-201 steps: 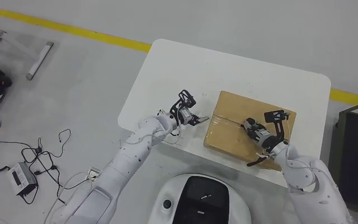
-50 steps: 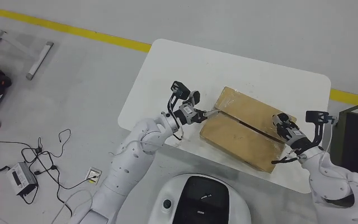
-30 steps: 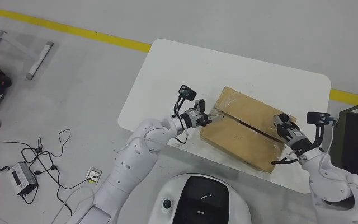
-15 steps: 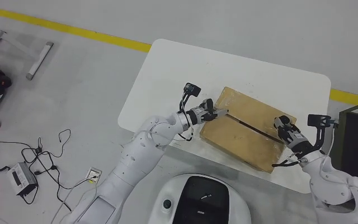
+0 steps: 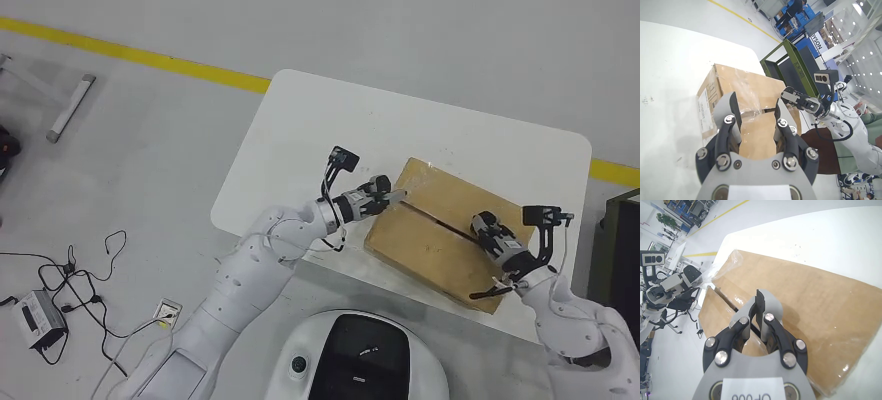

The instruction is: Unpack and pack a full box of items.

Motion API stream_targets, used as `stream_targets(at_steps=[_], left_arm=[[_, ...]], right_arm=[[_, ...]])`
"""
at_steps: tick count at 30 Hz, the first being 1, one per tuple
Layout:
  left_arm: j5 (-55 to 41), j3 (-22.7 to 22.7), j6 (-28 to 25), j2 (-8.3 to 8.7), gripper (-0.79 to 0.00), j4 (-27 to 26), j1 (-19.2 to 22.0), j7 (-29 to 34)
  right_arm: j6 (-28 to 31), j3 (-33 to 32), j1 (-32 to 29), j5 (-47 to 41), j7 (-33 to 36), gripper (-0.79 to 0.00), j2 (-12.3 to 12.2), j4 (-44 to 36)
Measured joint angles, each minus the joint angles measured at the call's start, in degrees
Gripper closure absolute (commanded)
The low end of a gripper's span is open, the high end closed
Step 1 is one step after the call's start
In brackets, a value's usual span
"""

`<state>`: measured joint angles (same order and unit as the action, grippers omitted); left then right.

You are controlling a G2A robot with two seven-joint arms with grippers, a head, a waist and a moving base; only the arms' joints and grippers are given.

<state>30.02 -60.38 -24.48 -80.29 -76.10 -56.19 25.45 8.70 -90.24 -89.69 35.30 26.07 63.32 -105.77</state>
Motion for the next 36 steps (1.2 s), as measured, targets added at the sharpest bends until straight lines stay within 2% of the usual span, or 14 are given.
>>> stream_targets(at_steps=[2,3,4,12,15,17,20,24,26,27,36], left_arm=[[0.02,0.01,0.09,0.03,-0.502,0.2,-0.02,-0.06],[-0.01,0.08,0.12,0.03,-0.456,0.25,-0.02,-0.08],[-0.1,0.15,0.11,0.03,-0.449,0.28,-0.02,-0.06],[-1.93,1.27,-0.59,-0.05,-0.486,0.45,0.56,2.09],[-2.56,1.97,-1.89,-0.1,-0.536,-0.02,0.65,2.74],[-2.97,2.42,-2.52,-0.15,-0.529,-0.01,0.78,3.11],[-3.73,3.37,-3.48,-0.3,-0.588,0.44,1.13,3.6],[-4.58,4.55,-4.85,-0.45,-0.579,1.14,1.54,4.54],[-4.92,4.87,-5.3,-0.5,-0.668,1.36,1.69,4.66],[-5.25,4.89,-5.51,-0.5,-0.785,1.38,1.74,4.66],[-6.45,-0.77,-3.78,0.85,-0.785,-1.56,0.27,3.4]], right_arm=[[-0.19,0.75,0.52,0.27,-0.03,0.0,0.06,0.37],[-0.25,1.16,0.79,0.52,0.04,0.0,0.09,0.54],[-0.32,1.43,0.96,0.74,0.09,0.0,0.11,0.68],[-0.64,2.97,1.76,1.53,-0.1,0.0,0.25,1.5],[-0.82,3.24,1.93,1.56,-0.04,0.0,0.29,1.55],[-0.88,3.36,2.05,1.5,-0.06,0.0,0.31,1.64],[-0.91,3.55,2.35,1.49,-0.13,0.0,0.34,1.89],[-1.01,3.39,2.52,1.34,-0.1,0.0,0.34,1.51],[-1.13,3.0,2.17,1.28,0.09,0.0,0.29,0.73],[-1.17,2.65,1.9,1.19,0.18,0.0,0.26,0.24],[-0.29,0.02,1.04,0.54,0.67,0.0,-0.03,-0.79]])
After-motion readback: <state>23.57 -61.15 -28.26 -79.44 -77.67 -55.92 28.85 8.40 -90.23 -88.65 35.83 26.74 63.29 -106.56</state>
